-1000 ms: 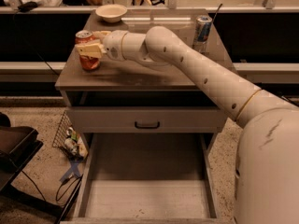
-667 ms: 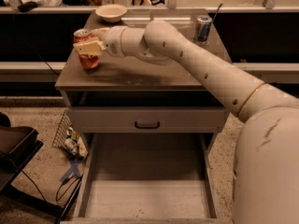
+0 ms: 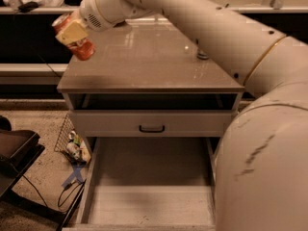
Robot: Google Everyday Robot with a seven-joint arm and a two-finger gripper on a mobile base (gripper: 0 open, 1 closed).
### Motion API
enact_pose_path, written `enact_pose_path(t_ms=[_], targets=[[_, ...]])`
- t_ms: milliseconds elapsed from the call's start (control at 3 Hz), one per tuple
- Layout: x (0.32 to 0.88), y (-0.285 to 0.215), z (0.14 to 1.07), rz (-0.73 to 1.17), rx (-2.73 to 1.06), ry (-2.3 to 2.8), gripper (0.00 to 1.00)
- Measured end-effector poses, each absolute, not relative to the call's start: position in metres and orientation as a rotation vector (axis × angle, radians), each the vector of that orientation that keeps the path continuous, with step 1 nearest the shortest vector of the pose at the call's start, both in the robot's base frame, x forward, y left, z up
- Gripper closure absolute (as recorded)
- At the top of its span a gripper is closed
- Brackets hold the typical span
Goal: Knock coke can over
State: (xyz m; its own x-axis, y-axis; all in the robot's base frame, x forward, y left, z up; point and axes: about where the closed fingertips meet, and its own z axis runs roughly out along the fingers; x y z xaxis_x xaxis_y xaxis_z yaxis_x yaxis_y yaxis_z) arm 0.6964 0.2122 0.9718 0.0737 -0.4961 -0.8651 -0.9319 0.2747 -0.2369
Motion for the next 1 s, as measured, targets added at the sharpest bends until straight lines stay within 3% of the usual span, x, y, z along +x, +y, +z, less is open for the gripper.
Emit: enact_pose_path(t_ms=[333, 1000], targets=[[0.716, 0.179, 0.959, 0.314, -1.476, 1.786, 1.00], [0.755, 0.163, 0.917, 0.055, -1.595, 1.988, 1.00]])
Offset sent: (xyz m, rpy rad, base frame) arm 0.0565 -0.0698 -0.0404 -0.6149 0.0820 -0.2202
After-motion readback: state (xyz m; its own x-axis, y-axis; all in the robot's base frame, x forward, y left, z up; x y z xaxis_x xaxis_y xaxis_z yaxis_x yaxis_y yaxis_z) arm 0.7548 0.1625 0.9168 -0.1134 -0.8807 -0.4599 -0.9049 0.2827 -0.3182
